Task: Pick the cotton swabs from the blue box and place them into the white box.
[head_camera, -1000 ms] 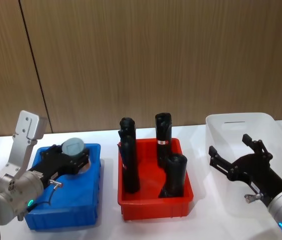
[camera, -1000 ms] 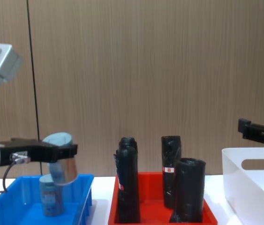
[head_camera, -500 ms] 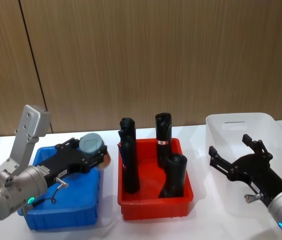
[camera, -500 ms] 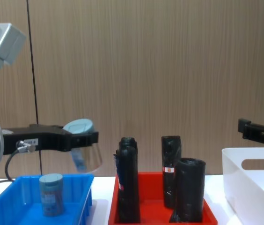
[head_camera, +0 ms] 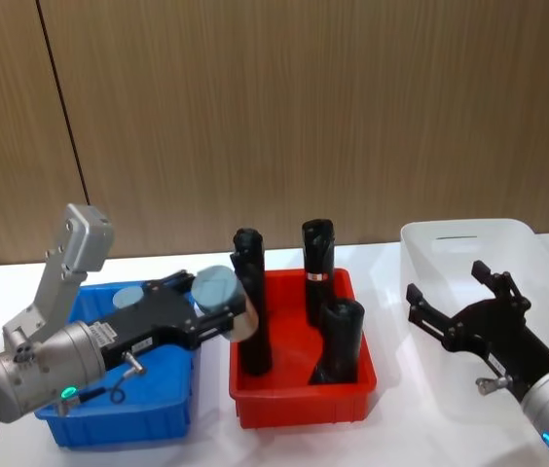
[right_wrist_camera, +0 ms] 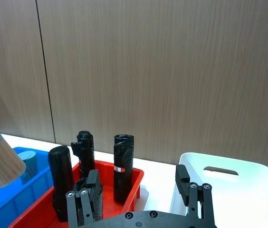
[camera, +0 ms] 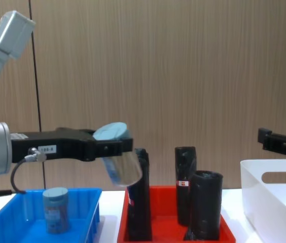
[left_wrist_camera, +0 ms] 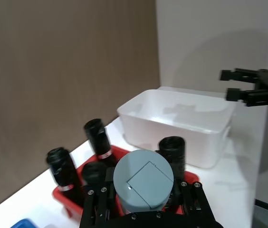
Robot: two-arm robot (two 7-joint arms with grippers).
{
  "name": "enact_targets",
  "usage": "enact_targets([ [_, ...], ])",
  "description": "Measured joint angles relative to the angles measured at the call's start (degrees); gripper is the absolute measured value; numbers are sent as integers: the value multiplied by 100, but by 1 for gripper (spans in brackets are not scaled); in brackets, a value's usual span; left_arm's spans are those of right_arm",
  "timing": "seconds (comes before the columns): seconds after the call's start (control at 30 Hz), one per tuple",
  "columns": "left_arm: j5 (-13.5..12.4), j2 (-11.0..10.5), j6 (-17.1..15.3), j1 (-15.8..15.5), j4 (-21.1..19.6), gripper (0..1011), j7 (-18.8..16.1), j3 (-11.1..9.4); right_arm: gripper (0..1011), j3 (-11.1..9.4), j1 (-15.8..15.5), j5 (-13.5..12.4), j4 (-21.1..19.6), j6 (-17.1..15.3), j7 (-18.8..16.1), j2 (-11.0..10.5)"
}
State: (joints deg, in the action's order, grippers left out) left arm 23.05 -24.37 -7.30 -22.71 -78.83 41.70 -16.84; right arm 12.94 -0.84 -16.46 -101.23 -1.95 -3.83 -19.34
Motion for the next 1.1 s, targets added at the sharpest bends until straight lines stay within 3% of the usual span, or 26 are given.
enact_targets([
  [0.63,-104,159,330,-313,325,666,1564,-253,1002,0,0,0,0,0,0,0],
  [1.1,-134,180,402,-401,405,666,1802,-325,1002,0,0,0,0,0,-3,1],
])
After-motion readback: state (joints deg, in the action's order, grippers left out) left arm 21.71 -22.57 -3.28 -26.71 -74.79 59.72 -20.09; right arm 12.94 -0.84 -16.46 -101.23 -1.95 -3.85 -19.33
